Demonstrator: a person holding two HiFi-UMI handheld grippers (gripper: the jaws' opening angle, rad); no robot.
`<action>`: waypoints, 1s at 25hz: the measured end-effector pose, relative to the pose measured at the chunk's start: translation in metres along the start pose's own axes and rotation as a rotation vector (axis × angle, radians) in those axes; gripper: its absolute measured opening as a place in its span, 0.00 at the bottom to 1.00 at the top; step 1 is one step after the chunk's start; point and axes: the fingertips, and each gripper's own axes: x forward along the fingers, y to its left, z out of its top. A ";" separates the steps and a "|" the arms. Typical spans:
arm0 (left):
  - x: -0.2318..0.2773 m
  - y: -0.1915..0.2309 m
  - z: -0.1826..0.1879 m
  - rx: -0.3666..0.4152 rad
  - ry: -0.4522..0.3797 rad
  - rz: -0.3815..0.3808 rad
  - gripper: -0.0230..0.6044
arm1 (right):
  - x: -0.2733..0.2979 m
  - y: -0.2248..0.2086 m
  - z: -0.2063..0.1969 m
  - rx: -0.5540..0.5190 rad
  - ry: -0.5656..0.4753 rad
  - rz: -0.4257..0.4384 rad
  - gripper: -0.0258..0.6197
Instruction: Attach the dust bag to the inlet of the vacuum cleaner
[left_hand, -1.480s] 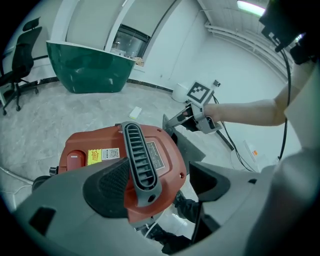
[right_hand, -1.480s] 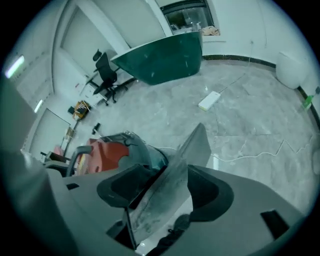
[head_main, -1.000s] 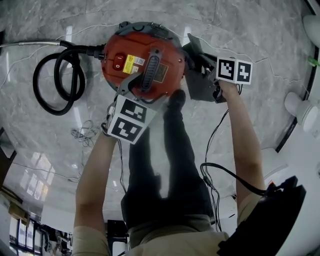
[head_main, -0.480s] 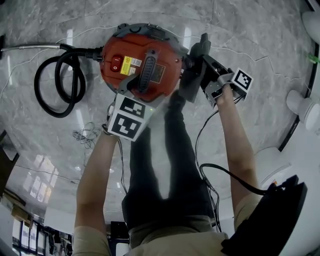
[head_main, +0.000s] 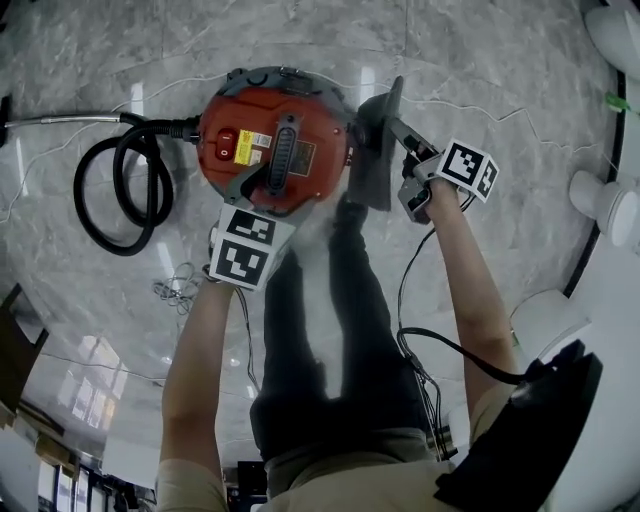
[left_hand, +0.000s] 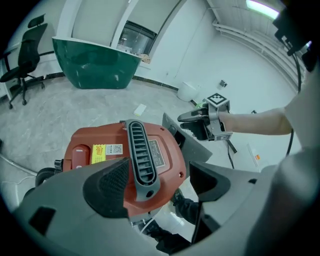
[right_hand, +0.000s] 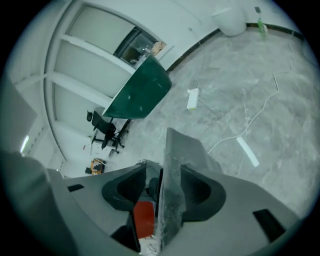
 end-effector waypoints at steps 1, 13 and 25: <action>-0.005 -0.001 0.001 0.003 -0.012 0.006 0.61 | -0.009 0.002 0.003 -0.059 0.013 -0.016 0.34; -0.125 -0.046 0.050 0.043 -0.176 0.107 0.61 | -0.133 0.096 0.010 -0.363 0.035 -0.015 0.17; -0.245 -0.131 0.134 0.147 -0.323 0.034 0.60 | -0.240 0.301 -0.058 -0.336 0.118 0.428 0.07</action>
